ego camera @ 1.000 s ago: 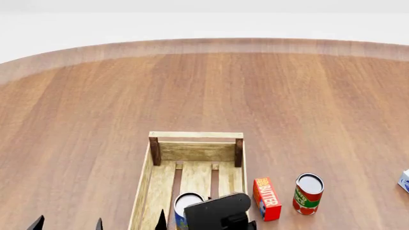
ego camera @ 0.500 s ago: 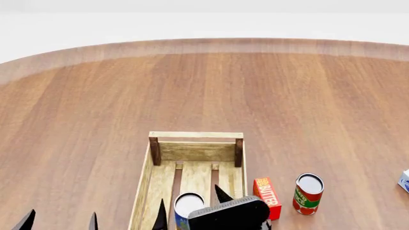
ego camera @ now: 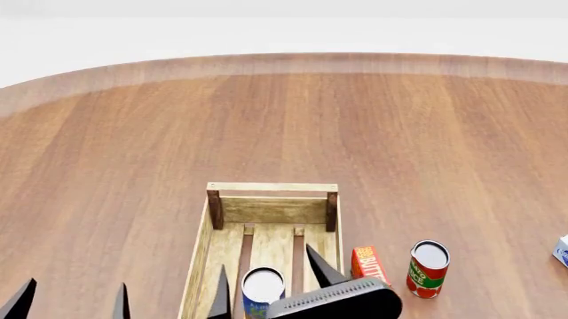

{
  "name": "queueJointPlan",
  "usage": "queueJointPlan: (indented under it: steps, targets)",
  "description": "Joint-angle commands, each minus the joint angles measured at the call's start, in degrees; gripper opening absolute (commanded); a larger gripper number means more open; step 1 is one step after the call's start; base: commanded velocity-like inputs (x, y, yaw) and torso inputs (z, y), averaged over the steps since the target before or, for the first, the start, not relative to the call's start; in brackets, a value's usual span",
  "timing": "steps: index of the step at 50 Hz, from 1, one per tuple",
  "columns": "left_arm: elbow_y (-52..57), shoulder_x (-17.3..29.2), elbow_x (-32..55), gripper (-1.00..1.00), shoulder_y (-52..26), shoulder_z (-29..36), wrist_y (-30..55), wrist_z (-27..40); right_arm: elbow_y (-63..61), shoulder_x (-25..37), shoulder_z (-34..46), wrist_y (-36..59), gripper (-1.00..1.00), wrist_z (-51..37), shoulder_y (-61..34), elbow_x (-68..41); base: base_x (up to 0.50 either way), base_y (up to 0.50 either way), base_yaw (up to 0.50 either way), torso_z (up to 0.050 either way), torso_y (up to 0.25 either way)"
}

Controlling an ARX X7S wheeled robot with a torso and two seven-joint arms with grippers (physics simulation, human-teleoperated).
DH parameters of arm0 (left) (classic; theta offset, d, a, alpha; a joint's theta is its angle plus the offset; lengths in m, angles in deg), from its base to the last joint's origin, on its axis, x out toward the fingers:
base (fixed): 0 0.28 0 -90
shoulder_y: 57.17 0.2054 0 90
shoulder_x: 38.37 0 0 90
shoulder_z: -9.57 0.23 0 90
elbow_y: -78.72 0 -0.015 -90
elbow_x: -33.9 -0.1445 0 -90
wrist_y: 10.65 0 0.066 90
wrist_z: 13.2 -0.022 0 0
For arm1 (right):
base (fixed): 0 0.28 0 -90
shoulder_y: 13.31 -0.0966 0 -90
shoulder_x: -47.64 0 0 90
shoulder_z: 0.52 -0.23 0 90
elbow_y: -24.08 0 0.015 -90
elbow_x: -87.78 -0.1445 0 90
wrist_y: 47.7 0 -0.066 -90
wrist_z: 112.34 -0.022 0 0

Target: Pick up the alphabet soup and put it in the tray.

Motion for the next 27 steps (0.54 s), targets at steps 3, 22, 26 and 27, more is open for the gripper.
queueJointPlan:
  steps: [3,22,26,27]
  targets:
    - [4.6,1.1,0.0,1.00,0.9,-0.1,0.9,0.9,-6.3,2.1,-0.2,1.7,1.00,-3.0,-1.4,1.9,0.00,0.00,0.00,0.000,0.000]
    - [12.0,2.8,0.5,1.00,2.3,-0.5,2.8,2.4,-13.5,5.4,-0.8,3.9,1.00,-6.5,-2.8,3.8,0.00,0.00,0.00,0.000,0.000]
    - [12.9,3.0,1.0,1.00,2.4,-0.7,3.1,2.6,-14.7,5.6,-0.7,5.5,1.00,-7.3,-3.7,4.1,0.00,0.00,0.00,0.000,0.000]
    - [13.0,3.1,1.0,1.00,2.4,-0.7,3.2,2.6,-14.8,5.6,-0.8,5.8,1.00,-7.4,-3.9,4.1,0.00,0.00,0.00,0.000,0.000]
